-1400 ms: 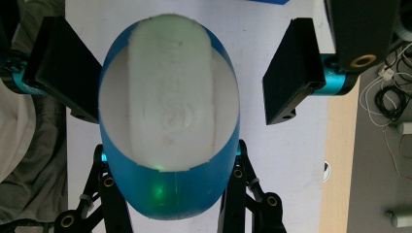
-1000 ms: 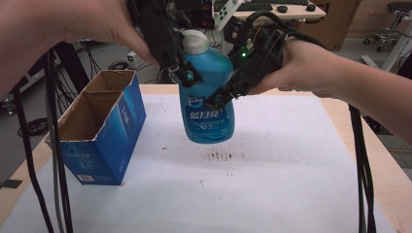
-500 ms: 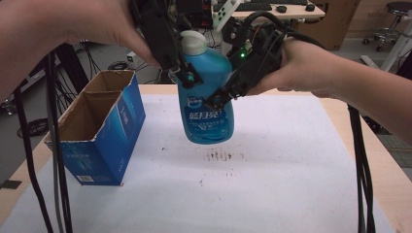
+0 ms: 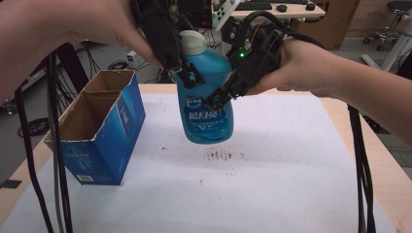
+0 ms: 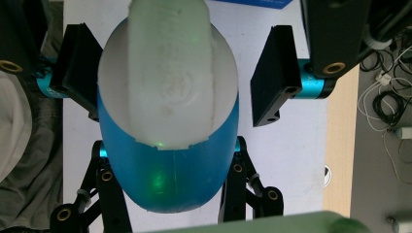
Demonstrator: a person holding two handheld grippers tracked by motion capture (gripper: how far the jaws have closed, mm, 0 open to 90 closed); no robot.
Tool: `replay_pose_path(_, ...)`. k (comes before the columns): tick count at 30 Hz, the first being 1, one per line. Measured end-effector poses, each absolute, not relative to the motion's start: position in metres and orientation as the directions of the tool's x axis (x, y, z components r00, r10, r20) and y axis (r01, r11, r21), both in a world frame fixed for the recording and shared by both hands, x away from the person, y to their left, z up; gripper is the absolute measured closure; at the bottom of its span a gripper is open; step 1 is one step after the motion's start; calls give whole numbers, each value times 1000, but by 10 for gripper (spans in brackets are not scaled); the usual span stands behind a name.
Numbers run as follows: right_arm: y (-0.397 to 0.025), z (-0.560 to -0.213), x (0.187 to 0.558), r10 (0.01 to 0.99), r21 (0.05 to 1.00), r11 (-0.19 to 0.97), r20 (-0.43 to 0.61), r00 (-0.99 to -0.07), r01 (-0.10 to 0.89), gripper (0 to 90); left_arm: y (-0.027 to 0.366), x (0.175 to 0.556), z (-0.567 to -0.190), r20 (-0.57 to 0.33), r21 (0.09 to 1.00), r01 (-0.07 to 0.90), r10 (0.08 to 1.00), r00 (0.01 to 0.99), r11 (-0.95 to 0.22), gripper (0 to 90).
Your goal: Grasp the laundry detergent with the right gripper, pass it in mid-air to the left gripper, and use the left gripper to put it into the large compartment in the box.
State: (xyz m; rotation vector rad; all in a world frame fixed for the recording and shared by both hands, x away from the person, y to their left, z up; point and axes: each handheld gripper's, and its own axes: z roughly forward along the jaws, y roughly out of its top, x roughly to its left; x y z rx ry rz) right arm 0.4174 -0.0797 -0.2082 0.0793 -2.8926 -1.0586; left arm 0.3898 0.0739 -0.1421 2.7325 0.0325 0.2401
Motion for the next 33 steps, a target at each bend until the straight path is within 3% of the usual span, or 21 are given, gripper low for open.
replay_pose_path(11,-81,-208,418,-66,652,758,28,-997,-32,456,73,389,-142,152,395,-16,48,987,-919,377)
replay_pose_path(27,-81,-214,421,-74,652,758,48,-996,-24,438,70,393,-146,126,395,5,60,990,-918,386)
replay_pose_path(28,-81,-218,420,-75,647,761,42,-996,-31,302,70,394,-148,117,391,10,60,991,-920,386)
replay_pose_path(31,-83,-223,420,-71,648,761,59,-996,-16,216,72,395,-149,110,388,19,66,992,-922,386)
replay_pose_path(33,-85,-225,419,-63,644,765,54,-997,-13,215,73,395,-149,108,385,23,69,992,-923,385)
